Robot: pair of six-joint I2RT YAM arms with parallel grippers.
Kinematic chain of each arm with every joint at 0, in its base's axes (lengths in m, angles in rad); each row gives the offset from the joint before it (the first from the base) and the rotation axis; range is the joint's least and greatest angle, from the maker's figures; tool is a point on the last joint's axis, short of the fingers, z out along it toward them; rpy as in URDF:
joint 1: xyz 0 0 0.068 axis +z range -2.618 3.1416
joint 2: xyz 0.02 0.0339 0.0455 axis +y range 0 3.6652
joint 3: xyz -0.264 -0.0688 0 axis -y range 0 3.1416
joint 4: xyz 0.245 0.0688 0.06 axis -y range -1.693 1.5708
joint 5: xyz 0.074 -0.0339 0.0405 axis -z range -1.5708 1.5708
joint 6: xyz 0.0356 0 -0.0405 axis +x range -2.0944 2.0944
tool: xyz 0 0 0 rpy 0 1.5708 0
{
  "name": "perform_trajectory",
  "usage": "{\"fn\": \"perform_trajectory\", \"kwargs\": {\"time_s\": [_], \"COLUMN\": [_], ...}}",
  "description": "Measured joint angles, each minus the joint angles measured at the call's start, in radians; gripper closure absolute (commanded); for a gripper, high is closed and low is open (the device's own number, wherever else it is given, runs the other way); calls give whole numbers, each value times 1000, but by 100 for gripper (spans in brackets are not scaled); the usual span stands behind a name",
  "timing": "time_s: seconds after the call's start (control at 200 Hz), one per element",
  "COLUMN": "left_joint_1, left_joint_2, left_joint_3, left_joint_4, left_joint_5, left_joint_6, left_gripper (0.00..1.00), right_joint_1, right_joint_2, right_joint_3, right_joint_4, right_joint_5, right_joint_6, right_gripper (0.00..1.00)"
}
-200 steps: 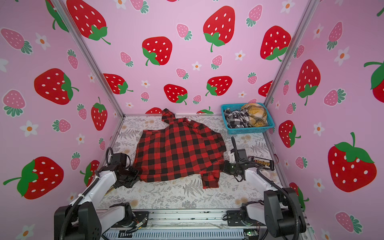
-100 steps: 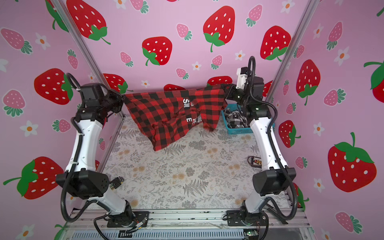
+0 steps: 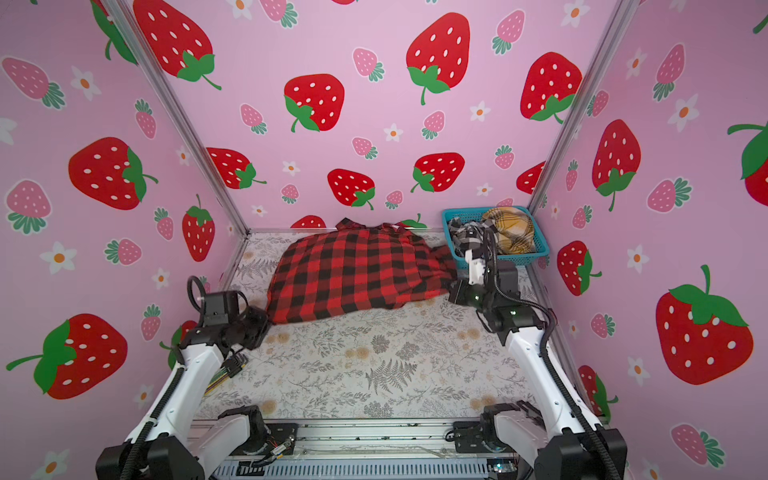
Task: Fold and stack the long sleeve shirts
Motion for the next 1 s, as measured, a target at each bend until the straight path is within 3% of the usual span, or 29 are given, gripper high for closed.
{"fn": "perform_trajectory", "kwargs": {"time_s": [0.13, 0.255, 0.5, 0.675, 0.725, 0.8, 0.895, 0.916, 1.001], "left_joint_1": [15, 17, 18, 17, 16, 11, -2, -7, -32], "left_joint_2": [6, 74, 113, 269, 352, 480, 648, 685, 818], "left_joint_3": [-144, -150, -71, 89, 177, 322, 524, 566, 683], "left_joint_4": [-47, -29, -14, 13, 25, 65, 106, 116, 163], "left_joint_5": [28, 43, 42, 50, 60, 75, 96, 98, 135], "left_joint_6": [24, 47, 78, 90, 92, 89, 90, 92, 97], "left_gripper": [100, 100, 100, 100, 100, 100, 100, 100, 100], "right_joint_1": [20, 28, 39, 45, 45, 46, 46, 50, 60], "right_joint_2": [-144, -179, -97, 167, 269, 467, 710, 749, 808], "right_joint_3": [-251, -329, -285, -50, 63, 284, 583, 633, 689], "right_joint_4": [-51, -46, -3, 6, 8, 6, 5, 3, 1], "right_joint_5": [-1, -3, 5, 42, 47, 56, 84, 93, 151], "right_joint_6": [37, 61, 67, 49, 45, 41, 21, 9, -1], "right_gripper": [100, 100, 100, 97, 89, 62, 49, 43, 33]}}
